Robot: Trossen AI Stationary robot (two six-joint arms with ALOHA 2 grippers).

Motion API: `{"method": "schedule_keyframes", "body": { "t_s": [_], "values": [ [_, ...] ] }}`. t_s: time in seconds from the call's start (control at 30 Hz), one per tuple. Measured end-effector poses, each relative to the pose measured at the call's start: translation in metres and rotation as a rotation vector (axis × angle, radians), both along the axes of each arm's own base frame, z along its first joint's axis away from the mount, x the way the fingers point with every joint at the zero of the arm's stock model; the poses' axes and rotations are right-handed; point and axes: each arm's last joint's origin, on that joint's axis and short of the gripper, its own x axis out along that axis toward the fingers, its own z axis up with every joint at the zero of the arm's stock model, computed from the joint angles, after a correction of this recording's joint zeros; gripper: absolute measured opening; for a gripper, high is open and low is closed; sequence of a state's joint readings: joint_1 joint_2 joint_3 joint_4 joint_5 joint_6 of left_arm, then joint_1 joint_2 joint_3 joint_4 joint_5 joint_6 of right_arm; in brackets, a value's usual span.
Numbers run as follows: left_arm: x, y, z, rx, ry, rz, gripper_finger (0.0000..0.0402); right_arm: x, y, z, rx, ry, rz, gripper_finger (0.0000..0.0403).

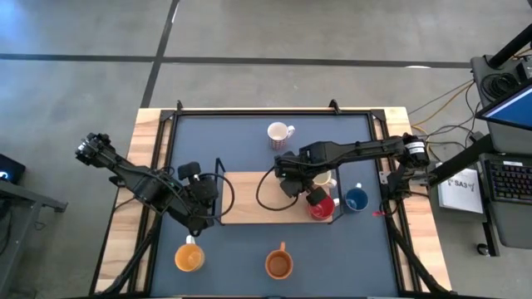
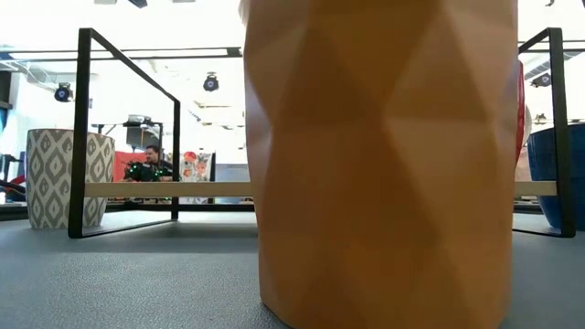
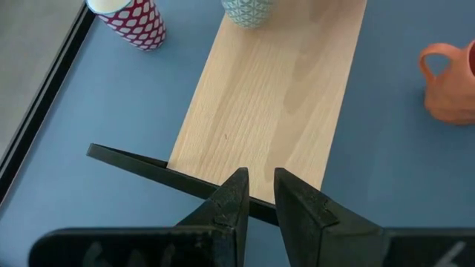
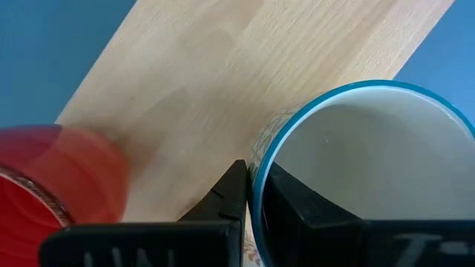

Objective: Place coffee mugs
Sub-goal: Put the blue gray patterned mug on the shelf

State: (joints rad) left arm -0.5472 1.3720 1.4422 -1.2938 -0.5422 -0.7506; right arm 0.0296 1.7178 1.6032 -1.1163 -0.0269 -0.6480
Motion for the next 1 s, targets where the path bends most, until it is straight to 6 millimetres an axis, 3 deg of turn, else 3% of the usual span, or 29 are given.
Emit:
{"method": "schedule_keyframes", "body": {
  "t_s": [0.23, 0.53, 0.87, 1.0],
  "values": [
    [0.000, 0.000, 0.000, -0.001, -0.001, 0.000, 0.0048, 0.007, 0.000, -0.015, -0.003, 0.044, -0.002, 0.0024],
    [0.000, 0.000, 0.000, -0.001, -0.001, 0.000, 0.0048, 0.007, -0.001, -0.013, 0.005, 0.042, -0.031, 0.0026],
    [0.000, 0.000, 0.000, -0.008, -0.005, 0.008, 0.0048, 0.006, -0.002, -0.013, 0.007, 0.044, -0.053, 0.0086],
    [0.000, 0.000, 0.000, -0.018, -0.006, 0.015, 0.0048, 0.005, -0.002, -0.004, 0.012, 0.016, -0.058, 0.0100]
  ]
}}
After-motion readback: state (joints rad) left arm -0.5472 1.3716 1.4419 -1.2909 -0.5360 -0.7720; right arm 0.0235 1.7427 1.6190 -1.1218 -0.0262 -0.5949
